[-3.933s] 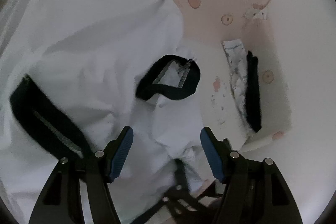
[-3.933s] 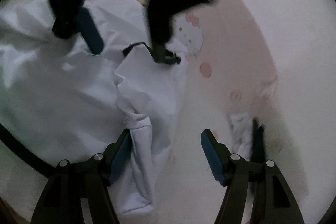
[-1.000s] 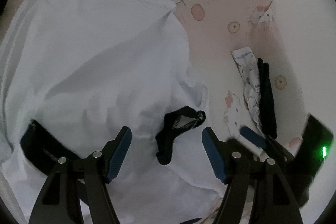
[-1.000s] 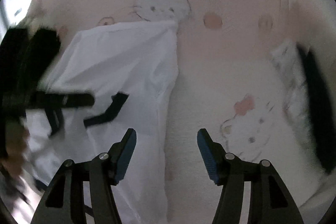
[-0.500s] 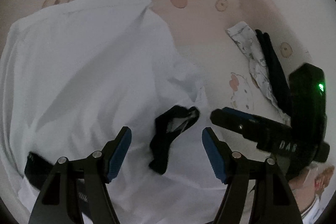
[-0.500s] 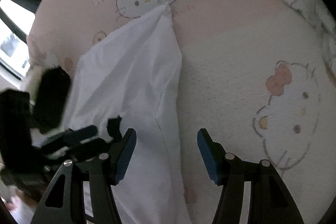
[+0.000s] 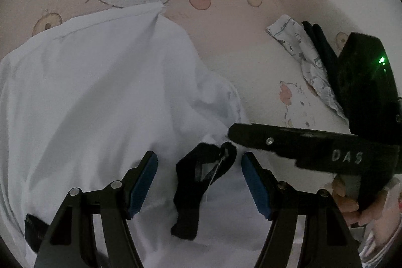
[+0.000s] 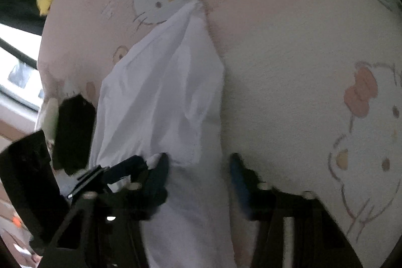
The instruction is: Fold clothes
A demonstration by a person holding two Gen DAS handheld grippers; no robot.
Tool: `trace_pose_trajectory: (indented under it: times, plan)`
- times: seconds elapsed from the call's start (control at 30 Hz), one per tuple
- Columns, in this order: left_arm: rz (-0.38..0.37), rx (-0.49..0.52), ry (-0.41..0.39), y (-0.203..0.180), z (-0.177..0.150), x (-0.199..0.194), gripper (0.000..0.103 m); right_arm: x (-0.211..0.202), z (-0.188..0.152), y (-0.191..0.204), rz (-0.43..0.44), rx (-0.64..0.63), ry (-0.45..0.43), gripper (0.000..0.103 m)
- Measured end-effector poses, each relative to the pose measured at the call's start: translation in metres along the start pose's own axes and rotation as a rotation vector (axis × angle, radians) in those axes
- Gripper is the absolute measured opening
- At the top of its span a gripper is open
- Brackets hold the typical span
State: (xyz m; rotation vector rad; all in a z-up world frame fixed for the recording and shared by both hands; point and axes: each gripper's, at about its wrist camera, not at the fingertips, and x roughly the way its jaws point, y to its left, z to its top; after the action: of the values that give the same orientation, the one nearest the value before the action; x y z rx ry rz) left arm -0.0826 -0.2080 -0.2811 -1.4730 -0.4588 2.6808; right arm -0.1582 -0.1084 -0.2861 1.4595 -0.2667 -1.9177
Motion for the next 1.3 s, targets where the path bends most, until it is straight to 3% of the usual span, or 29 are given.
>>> trace_pose_trajectory:
  times: [0.13,0.2,0.27,0.37,0.6,0.7,0.8,0.9,1.03,1.1,1.17,1.3]
  plan:
    - [0.01,0.04,0.008,-0.006,0.001,0.006,0.067,0.01,0.003,-0.001,-0.036,-0.016,0.03,0.03]
    - [0.028,0.074,-0.002,-0.012,0.0,0.008,0.06,0.012,0.005,-0.003,-0.043,-0.018,0.04,0.025]
    - [0.024,0.092,-0.004,-0.016,-0.001,0.01,0.038,0.013,0.008,-0.001,-0.071,-0.052,0.038,0.019]
    - [0.044,0.067,0.012,-0.015,-0.001,0.016,0.027,0.012,0.008,0.0,-0.12,-0.088,0.019,0.011]
    - [0.0,-0.078,0.01,0.009,0.012,0.019,0.015,0.007,0.016,-0.009,-0.205,-0.082,-0.014,0.009]
    - [0.055,-0.061,0.003,0.011,0.015,0.021,0.014,0.006,0.019,-0.017,-0.175,-0.034,-0.01,0.009]
    - [0.069,-0.061,0.001,0.008,0.016,0.021,0.014,0.008,0.022,-0.013,-0.192,-0.058,-0.005,0.008]
    - [0.032,-0.091,0.003,0.006,0.017,0.014,0.014,0.006,0.023,-0.011,-0.18,-0.068,-0.006,0.011]
    - [-0.055,-0.206,0.058,0.015,0.019,0.004,0.019,-0.019,0.021,-0.019,-0.083,-0.027,-0.062,0.014]
    - [-0.084,-0.262,0.04,0.02,0.016,-0.007,0.028,-0.03,0.018,-0.027,-0.041,0.015,-0.086,0.034]
    - [-0.094,-0.295,0.007,0.024,0.012,-0.022,0.06,-0.035,0.012,-0.036,-0.02,0.063,-0.089,0.041]
    - [-0.132,-0.344,-0.018,0.036,0.006,-0.037,0.066,-0.037,-0.01,-0.051,-0.019,0.132,-0.023,0.041]
